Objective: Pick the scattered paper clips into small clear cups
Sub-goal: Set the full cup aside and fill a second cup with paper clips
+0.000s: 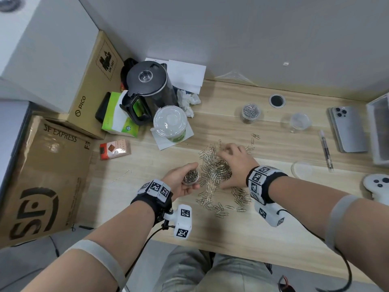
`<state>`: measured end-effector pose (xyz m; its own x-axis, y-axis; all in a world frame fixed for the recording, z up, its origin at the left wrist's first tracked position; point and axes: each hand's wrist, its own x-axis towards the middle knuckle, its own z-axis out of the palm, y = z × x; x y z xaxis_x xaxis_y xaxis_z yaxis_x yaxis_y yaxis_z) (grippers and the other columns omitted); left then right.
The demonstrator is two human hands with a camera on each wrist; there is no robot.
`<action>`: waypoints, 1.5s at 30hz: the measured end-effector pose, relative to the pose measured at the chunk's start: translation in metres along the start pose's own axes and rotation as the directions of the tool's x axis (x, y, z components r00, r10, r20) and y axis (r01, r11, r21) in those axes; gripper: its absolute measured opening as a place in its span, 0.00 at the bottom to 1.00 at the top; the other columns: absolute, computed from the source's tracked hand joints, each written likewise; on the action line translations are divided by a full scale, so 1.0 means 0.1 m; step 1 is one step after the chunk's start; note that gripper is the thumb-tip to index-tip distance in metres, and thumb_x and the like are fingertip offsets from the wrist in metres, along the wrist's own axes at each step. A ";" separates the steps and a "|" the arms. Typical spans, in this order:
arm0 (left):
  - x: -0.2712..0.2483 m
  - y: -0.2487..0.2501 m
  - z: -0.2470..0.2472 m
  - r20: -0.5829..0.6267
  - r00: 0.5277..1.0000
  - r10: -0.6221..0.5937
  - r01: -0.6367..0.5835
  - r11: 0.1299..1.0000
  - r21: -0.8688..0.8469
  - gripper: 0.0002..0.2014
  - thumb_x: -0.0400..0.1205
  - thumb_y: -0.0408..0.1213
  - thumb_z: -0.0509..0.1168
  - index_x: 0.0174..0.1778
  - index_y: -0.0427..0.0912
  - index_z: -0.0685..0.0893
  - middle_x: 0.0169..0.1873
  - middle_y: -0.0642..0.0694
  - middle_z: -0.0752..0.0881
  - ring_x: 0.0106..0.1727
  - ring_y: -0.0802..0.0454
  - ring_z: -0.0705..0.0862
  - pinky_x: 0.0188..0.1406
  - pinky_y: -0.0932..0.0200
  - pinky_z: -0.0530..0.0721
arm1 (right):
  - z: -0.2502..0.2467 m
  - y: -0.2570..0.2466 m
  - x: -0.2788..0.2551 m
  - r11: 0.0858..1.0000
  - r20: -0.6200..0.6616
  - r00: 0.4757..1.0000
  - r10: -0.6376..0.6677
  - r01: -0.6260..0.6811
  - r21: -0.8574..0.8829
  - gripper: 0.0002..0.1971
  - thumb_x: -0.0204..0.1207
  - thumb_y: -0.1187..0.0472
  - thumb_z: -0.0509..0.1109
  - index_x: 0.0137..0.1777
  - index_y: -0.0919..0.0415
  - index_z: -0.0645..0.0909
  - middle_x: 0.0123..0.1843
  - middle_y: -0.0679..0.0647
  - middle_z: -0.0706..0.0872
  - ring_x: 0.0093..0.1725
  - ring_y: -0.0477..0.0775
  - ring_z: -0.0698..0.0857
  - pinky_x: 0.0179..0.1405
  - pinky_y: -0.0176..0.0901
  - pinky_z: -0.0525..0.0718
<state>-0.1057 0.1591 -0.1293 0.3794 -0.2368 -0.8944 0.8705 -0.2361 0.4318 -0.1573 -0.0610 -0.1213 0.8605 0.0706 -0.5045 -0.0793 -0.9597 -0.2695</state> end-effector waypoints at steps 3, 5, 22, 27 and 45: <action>0.00 -0.01 -0.01 -0.014 1.000 -0.002 0.002 1.000 0.006 0.24 0.79 0.53 0.73 0.63 0.39 0.82 0.34 0.43 0.91 0.33 0.47 0.89 0.31 0.60 0.82 | -0.01 -0.10 0.05 0.992 -0.006 1.000 -0.010 0.009 -0.123 0.65 0.41 0.24 0.79 0.81 0.40 0.53 0.80 0.54 0.56 0.74 0.61 0.62 0.67 0.61 0.78; -0.01 -0.03 -0.03 -0.022 1.000 -0.003 0.003 1.000 0.003 0.24 0.79 0.53 0.73 0.62 0.39 0.82 0.33 0.43 0.91 0.33 0.48 0.89 0.31 0.60 0.81 | -0.02 -0.20 0.11 0.965 -0.015 0.998 -0.064 0.058 -0.255 0.65 0.41 0.24 0.78 0.80 0.40 0.53 0.81 0.55 0.57 0.75 0.61 0.60 0.66 0.64 0.74; -0.08 0.00 0.11 -0.035 0.999 -0.039 0.040 0.999 0.026 0.23 0.79 0.55 0.72 0.59 0.41 0.81 0.37 0.41 0.89 0.31 0.47 0.88 0.32 0.59 0.80 | -0.01 -0.06 -0.07 0.963 0.025 0.978 -0.205 0.206 -0.173 0.40 0.61 0.36 0.76 0.75 0.37 0.67 0.77 0.49 0.65 0.76 0.57 0.62 0.70 0.63 0.71; -0.06 0.01 0.13 -0.038 0.999 -0.028 0.030 0.998 0.047 0.30 0.78 0.55 0.73 0.71 0.42 0.78 0.51 0.38 0.87 0.31 0.47 0.90 0.30 0.59 0.81 | -0.02 -0.03 -0.08 0.956 0.095 0.993 -0.065 0.089 -0.279 0.68 0.41 0.34 0.85 0.80 0.35 0.47 0.83 0.53 0.49 0.77 0.63 0.58 0.65 0.65 0.75; -0.01 -0.05 0.26 -0.014 0.994 -0.112 0.112 0.994 0.014 0.28 0.82 0.65 0.57 0.56 0.41 0.82 0.40 0.38 0.88 0.34 0.41 0.86 0.31 0.58 0.77 | 0.23 0.06 -0.08 0.986 -0.002 0.987 -0.161 0.161 0.051 0.18 0.75 0.52 0.74 0.64 0.44 0.77 0.65 0.51 0.71 0.61 0.55 0.68 0.57 0.52 0.80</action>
<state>-0.1182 0.1362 -0.1276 0.2837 -0.1952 -0.9388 0.9033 -0.2741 0.3300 -0.1764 -0.0614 -0.1372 0.8632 0.2235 -0.4526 0.0345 -0.9207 -0.3889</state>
